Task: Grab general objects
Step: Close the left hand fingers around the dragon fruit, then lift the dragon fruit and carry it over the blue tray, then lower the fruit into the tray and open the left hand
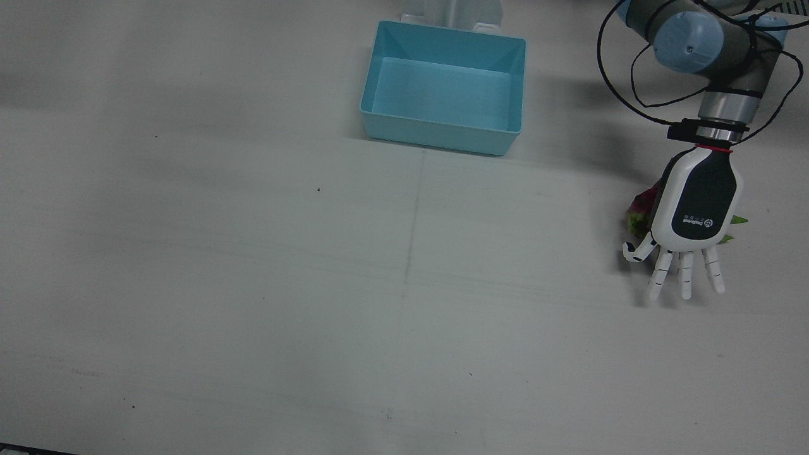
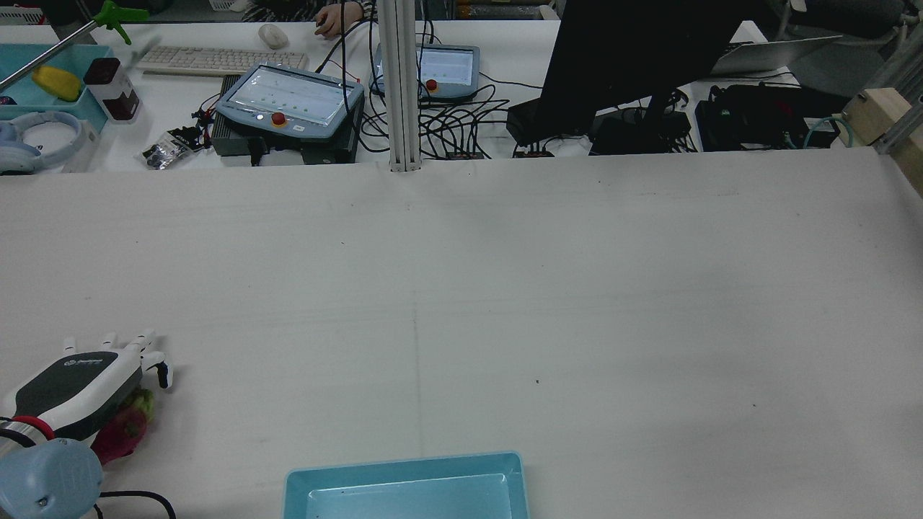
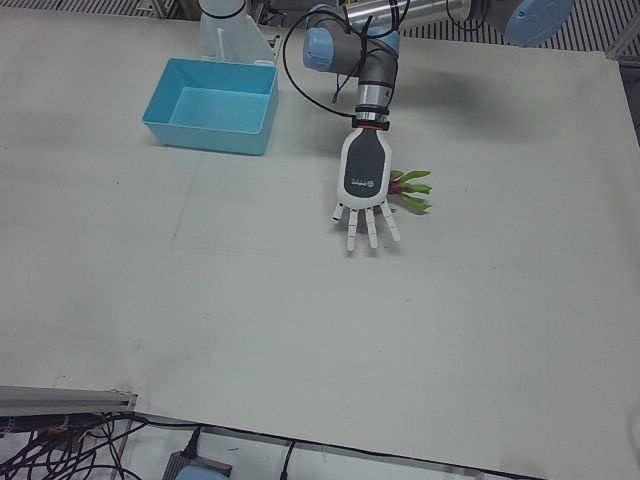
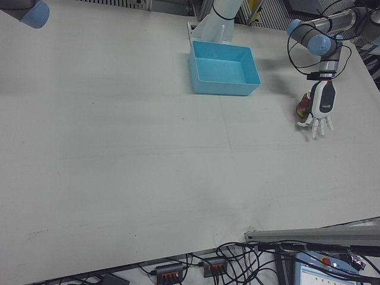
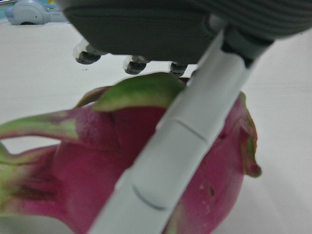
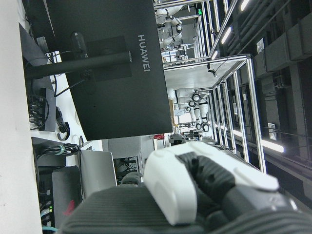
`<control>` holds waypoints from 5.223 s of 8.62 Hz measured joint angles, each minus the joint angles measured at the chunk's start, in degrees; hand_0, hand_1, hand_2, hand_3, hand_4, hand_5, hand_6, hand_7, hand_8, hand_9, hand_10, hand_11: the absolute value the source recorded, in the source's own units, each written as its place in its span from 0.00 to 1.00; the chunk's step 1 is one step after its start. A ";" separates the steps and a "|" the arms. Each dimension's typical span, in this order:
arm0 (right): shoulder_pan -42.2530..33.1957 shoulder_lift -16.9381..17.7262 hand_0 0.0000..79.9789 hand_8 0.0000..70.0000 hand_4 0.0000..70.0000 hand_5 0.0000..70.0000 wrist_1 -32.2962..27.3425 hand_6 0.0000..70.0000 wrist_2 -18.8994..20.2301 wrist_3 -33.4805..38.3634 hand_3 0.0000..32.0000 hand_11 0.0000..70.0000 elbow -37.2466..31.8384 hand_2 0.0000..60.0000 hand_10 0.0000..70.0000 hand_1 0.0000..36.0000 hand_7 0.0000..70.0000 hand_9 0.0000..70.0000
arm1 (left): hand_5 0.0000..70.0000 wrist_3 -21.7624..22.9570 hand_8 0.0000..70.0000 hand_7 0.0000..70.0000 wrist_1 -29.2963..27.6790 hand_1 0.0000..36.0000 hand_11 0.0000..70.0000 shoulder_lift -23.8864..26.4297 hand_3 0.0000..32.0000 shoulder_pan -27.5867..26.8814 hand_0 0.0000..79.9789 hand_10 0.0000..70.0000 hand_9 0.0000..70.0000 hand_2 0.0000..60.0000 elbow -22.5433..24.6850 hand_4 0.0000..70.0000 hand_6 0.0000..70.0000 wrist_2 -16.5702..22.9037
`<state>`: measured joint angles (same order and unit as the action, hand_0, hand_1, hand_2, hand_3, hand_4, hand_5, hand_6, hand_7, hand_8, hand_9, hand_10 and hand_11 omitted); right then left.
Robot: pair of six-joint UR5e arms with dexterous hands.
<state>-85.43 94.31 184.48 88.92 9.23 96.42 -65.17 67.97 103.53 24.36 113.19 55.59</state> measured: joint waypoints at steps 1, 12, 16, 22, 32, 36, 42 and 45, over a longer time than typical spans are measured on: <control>0.00 0.00 0.00 0.00 0.00 0.00 0.03 0.00 0.01 0.00 0.00 0.00 0.00 0.00 0.00 0.00 0.00 0.00 | 1.00 0.03 0.19 0.29 0.41 0.85 0.21 0.00 1.00 -0.27 1.00 0.11 0.05 0.00 0.13 0.00 0.00 -0.79; 0.03 0.00 0.00 0.00 0.00 0.00 0.00 0.00 -0.01 0.00 0.00 0.00 0.00 0.00 0.00 0.00 0.00 0.00 | 1.00 0.05 0.76 1.00 0.87 1.00 1.00 -0.07 0.36 -2.37 1.00 0.81 0.87 0.37 -0.73 0.13 0.55 -5.60; 0.02 0.00 0.00 0.00 0.00 0.00 0.01 0.00 0.01 0.00 0.00 0.00 0.00 0.00 0.00 0.00 0.00 0.00 | 1.00 0.13 0.99 1.00 1.89 1.00 1.00 0.00 0.00 -5.81 1.00 1.00 1.00 0.87 -1.98 0.25 0.77 -9.46; 0.01 0.00 0.00 0.00 0.00 0.00 0.00 0.00 -0.01 0.00 0.00 0.00 0.00 0.00 0.00 0.00 0.00 0.00 | 1.00 4.12 1.00 1.00 12.57 1.00 1.00 9.86 0.36 -6.65 1.00 1.00 1.00 1.00 1.77 0.18 0.78 -9.07; 0.02 0.00 0.00 0.00 0.00 0.00 0.00 0.00 -0.02 0.00 0.00 0.00 0.00 0.00 0.00 0.00 0.00 0.00 | 1.00 -0.52 1.00 1.00 -17.76 1.00 1.00 23.78 0.15 22.59 1.00 1.00 1.00 1.00 5.80 0.40 1.00 53.60; 0.02 0.00 0.00 0.00 0.00 0.00 0.00 0.00 -0.03 0.00 0.00 0.00 0.00 0.00 0.00 0.00 0.00 0.00 | 1.00 0.33 1.00 1.00 -20.10 1.00 1.00 25.16 0.09 11.21 1.00 1.00 1.00 1.00 10.70 0.51 1.00 60.79; 0.00 0.00 0.00 0.00 0.00 0.00 0.00 0.00 0.00 0.00 0.00 0.00 0.00 0.00 0.00 0.00 0.00 0.00 | 1.00 6.88 0.22 0.17 -24.56 0.42 0.15 25.29 0.37 4.71 0.80 0.09 0.07 0.00 12.62 0.11 0.06 60.23; 0.00 0.00 0.00 0.00 0.00 0.00 0.00 0.00 -0.01 0.00 0.00 0.00 0.00 0.00 0.00 0.00 0.00 0.00 | 0.74 7.04 0.00 0.09 -27.18 0.61 0.15 22.21 0.56 3.92 0.85 0.07 0.01 0.00 12.69 0.00 0.00 60.02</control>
<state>-85.43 94.31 184.48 88.92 9.23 96.42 -58.13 40.79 125.74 28.28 125.88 115.61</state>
